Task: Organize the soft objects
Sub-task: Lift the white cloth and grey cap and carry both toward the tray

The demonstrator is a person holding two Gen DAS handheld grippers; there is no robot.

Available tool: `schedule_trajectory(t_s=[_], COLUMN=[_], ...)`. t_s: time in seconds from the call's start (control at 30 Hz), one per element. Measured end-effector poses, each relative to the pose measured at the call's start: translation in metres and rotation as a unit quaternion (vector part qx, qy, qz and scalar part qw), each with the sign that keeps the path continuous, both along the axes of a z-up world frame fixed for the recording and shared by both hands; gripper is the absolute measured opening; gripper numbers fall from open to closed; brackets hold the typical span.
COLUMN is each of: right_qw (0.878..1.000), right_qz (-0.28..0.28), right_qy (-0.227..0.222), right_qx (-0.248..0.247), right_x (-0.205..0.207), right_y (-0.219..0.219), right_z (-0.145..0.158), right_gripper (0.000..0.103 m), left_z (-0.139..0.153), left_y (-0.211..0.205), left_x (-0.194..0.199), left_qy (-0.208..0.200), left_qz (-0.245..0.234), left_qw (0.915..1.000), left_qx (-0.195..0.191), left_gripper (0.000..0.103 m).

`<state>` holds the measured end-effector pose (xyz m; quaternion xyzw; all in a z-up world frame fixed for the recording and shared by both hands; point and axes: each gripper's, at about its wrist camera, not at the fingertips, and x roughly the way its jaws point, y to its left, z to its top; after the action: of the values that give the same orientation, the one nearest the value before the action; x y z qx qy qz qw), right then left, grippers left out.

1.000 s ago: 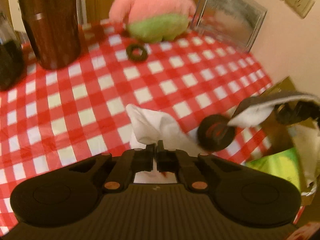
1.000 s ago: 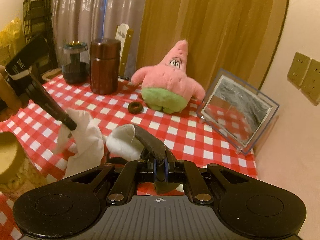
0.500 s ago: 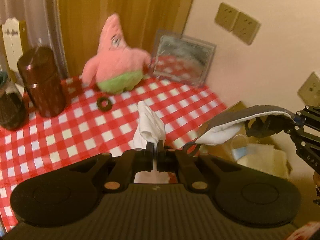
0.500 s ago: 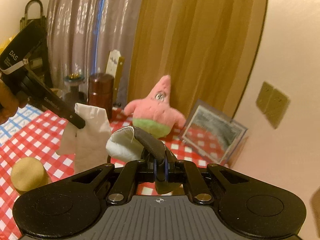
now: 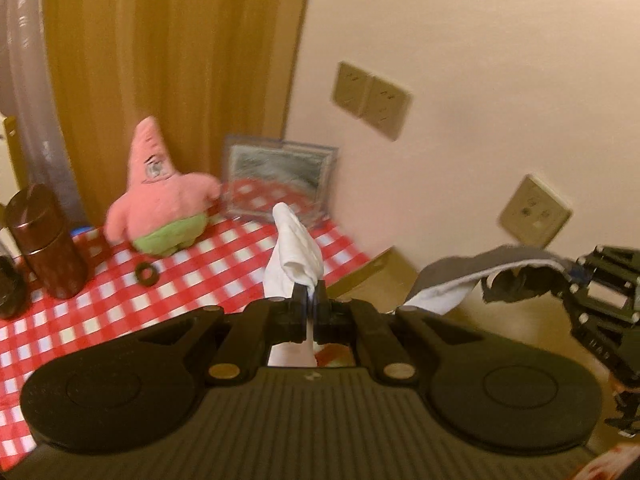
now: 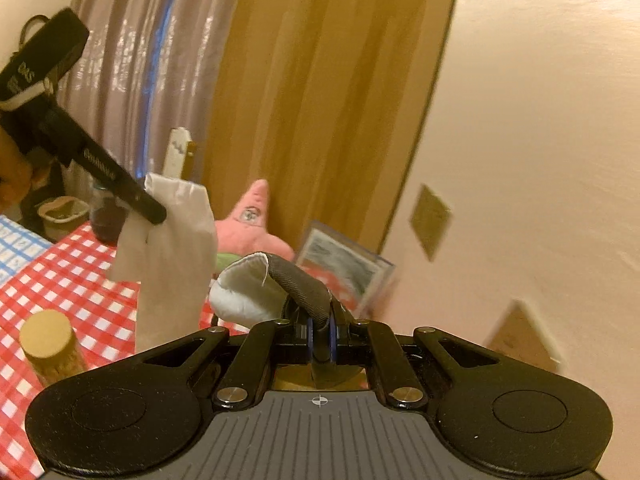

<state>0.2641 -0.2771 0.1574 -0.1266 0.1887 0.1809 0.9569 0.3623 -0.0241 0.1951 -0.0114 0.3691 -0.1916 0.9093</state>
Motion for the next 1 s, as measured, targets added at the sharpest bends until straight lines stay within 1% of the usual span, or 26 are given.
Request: schedule_trajectory(t_s=[0.27, 0.5, 0.6, 0.7, 0.77, 0.87, 1.0], right_qw=[0.999, 0.998, 0.997, 0.996, 0.995, 0.993, 0.988], right_qz=[-0.042, -0.062, -0.066, -0.066, -0.066, -0.062, -0.049], right_qy=[0.007, 0.015, 0.029, 0.045, 0.062, 0.088, 0.132], right_qx=[-0.007, -0.029, -0.036, -0.045, -0.047, -0.05, -0.061], right_x=[-0.025, -0.041, -0.041, -0.037, -0.036, -0.031, -0.025], right_y=[-0.052, -0.075, -0.078, -0.079, -0.081, -0.083, -0.08], right_z=[-0.009, -0.032, -0.047, -0.064, -0.077, -0.095, -0.122], right_gripper=[0.007, 0.007, 0.007, 0.007, 0.007, 0.007, 0.007], left_z=[0.004, -0.014, -0.033, -0.058, -0.076, -0.104, -0.139], left_y=[-0.068, -0.12, -0.139, -0.157, -0.166, -0.173, -0.18], left_x=[-0.004, 0.002, 0.007, 0.011, 0.013, 0.016, 0.019], left_qy=[-0.006, 0.003, 0.015, 0.03, 0.04, 0.056, 0.076], left_qz=[-0.041, -0.068, -0.075, -0.079, -0.083, -0.084, -0.089], left_qw=[0.9989, 0.9968, 0.996, 0.9958, 0.9955, 0.9947, 0.9931], left_qx=[-0.02, -0.043, -0.047, -0.035, -0.025, -0.022, -0.001], left_gripper=[0.001, 0.001, 0.001, 0.001, 0.001, 0.001, 0.001])
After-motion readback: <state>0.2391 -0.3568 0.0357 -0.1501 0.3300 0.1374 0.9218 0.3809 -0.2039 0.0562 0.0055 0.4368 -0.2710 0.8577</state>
